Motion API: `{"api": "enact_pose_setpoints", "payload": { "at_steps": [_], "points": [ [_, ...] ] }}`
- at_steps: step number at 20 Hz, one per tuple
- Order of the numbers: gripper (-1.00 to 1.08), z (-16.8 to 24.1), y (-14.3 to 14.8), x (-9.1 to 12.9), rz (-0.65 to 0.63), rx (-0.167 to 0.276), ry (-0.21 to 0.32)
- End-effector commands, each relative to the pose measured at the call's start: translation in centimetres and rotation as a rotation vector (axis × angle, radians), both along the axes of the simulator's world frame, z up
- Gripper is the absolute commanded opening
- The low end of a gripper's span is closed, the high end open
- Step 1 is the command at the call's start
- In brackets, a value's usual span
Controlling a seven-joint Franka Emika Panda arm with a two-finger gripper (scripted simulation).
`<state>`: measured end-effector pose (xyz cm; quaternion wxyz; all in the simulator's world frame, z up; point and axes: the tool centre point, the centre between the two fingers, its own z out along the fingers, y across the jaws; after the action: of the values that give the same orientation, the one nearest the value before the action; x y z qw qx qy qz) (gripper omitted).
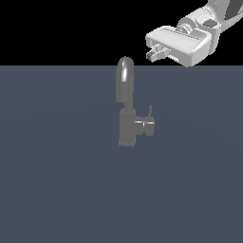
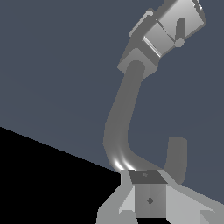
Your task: Turn on the faucet by rotating a designated handle.
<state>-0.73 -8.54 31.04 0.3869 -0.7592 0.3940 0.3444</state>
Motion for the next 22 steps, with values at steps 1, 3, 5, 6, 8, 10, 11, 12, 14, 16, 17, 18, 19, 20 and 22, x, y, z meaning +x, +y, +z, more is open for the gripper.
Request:
{"api": "enact_pose_setpoints", "payload": {
  "at_steps": [1, 3, 5, 6, 8, 10, 11, 12, 14, 16, 17, 18, 19, 20, 22],
  "points": [
    [-1.0, -1.8, -0.6, 0.9, -0.059, 0.057, 0.045],
    [-1.0, -3.3, -1.0, 1.5, -0.106, 0.103, 0.081],
    [-1.0, -5.0, -1.4, 2.0, -0.155, 0.149, 0.118],
    [-1.0, -5.8, -1.6, 2.3, -0.18, 0.172, 0.137],
    [-1.0, -7.5, -1.9, 2.7, -0.23, 0.22, 0.176],
    [-1.0, -9.1, -2.1, 3.0, -0.278, 0.265, 0.213],
    [-1.0, -9.9, -2.2, 3.2, -0.3, 0.286, 0.23],
    [-1.0, -10.7, -2.3, 3.3, -0.322, 0.307, 0.247],
    [-1.0, -12.1, -2.3, 3.4, -0.361, 0.344, 0.277],
    [-1.0, -13.3, -2.3, 3.5, -0.395, 0.376, 0.303],
    [-1.0, -13.8, -2.3, 3.6, -0.41, 0.39, 0.315],
    [-1.0, -14.3, -2.3, 3.6, -0.424, 0.403, 0.326],
    [-1.0, -14.8, -2.3, 3.6, -0.437, 0.415, 0.335],
    [-1.0, -15.2, -2.2, 3.6, -0.448, 0.425, 0.344],
    [-1.0, -15.9, -2.2, 3.6, -0.466, 0.443, 0.358]
  ]
}}
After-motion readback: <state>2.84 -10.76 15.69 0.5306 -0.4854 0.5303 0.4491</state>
